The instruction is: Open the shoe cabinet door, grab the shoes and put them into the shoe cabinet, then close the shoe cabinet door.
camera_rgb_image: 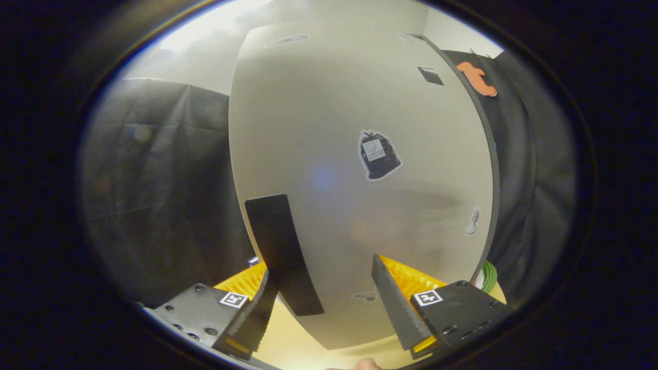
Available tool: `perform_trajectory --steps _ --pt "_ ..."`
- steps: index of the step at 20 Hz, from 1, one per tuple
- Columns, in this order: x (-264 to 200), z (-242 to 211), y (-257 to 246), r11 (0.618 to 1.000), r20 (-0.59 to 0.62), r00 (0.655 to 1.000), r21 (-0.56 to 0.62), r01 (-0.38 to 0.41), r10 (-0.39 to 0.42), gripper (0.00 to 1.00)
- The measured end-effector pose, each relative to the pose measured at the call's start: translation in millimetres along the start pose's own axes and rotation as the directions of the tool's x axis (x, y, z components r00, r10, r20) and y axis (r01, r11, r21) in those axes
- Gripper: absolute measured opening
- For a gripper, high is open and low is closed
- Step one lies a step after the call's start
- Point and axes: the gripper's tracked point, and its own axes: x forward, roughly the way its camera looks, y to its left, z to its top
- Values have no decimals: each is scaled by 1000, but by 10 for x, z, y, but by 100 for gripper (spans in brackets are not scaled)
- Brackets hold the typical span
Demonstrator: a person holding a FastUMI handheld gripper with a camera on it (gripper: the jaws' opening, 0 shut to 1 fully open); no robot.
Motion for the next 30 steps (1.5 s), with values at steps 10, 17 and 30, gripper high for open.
perform_trajectory --steps 10,17,30 --pt "388 -47 114 997 6 999 52 49 -49 100" --pt "548 -16 146 993 23 994 33 110 -110 100" --pt "758 -26 123 979 37 978 36 203 -204 100"
